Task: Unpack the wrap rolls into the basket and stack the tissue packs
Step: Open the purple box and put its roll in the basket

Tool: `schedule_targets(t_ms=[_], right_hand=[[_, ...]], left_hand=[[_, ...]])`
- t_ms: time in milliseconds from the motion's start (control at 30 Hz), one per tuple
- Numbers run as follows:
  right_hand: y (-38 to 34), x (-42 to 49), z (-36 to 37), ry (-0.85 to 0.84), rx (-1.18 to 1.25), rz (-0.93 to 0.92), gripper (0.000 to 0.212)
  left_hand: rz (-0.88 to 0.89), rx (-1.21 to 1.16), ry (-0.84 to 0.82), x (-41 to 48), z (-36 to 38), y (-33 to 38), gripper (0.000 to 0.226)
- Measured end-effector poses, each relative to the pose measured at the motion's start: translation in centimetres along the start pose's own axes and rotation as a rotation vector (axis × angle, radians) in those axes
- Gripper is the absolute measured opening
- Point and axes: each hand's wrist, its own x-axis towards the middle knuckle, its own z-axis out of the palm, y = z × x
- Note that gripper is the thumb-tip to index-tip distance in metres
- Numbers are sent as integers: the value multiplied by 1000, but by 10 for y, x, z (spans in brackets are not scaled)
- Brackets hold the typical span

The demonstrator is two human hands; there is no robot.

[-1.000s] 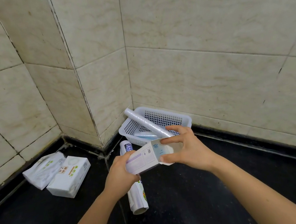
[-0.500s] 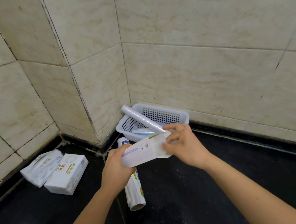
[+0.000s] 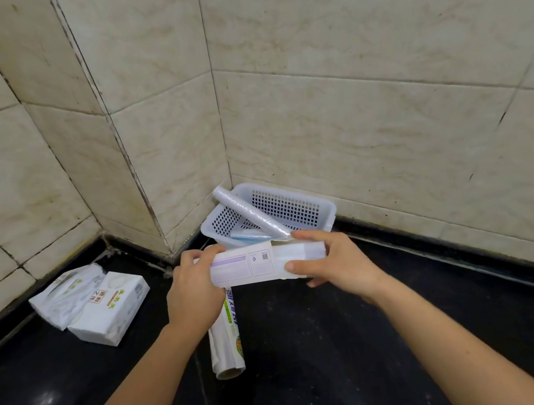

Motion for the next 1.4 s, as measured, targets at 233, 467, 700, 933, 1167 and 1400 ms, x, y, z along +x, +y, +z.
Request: schedule_targets(t_ms=[233, 467, 700, 933, 1167, 1400], right_hand=[[22, 14, -32, 103, 164, -17, 18], [29, 49, -93, 185, 547, 82, 28], [44, 90, -67, 264, 425, 173, 22], [63, 135, -26, 365, 339, 254, 48], [85, 174, -2, 435, 14, 275, 52], [107, 181, 11, 315, -179, 164, 29]], left_hand=[[-133, 20, -74, 1, 20, 5, 62], [-177, -127, -218, -15, 38, 1, 71], [112, 114, -478, -39, 91, 36, 65], [164, 146, -740, -31, 129, 41, 79], [12, -231, -508, 17, 125, 21, 68], [-11, -145, -122, 76, 132, 7, 54]])
